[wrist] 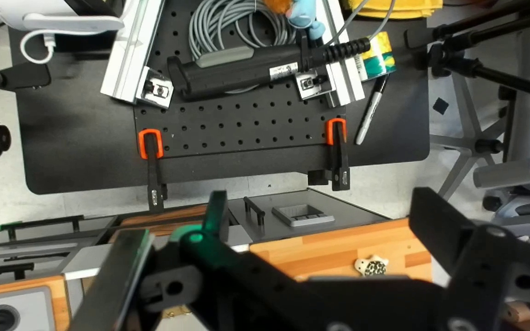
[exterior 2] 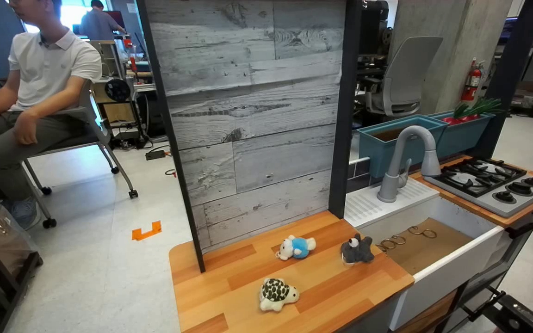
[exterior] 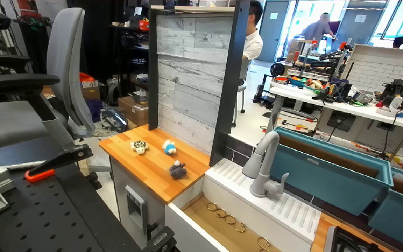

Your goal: Move the gray doll closer to you

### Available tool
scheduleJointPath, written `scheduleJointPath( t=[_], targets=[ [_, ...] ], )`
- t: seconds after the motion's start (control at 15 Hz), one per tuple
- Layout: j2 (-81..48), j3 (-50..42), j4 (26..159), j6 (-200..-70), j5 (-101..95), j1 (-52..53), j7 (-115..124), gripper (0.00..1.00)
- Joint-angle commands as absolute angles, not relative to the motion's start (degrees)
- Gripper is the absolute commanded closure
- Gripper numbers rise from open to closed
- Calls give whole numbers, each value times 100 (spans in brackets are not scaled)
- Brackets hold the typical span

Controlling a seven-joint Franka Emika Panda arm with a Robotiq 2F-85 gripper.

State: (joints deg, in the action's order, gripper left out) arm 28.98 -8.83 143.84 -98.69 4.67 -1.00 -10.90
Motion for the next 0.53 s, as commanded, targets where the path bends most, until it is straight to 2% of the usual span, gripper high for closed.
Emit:
scheduleJointPath(
  t=[0.0, 0.47],
  targets=[
    [2402, -617, 14624, -10923, 949, 134, -1186, 0],
    [441, -110, 14510, -13119, 1673, 598, -1236, 0]
  ],
)
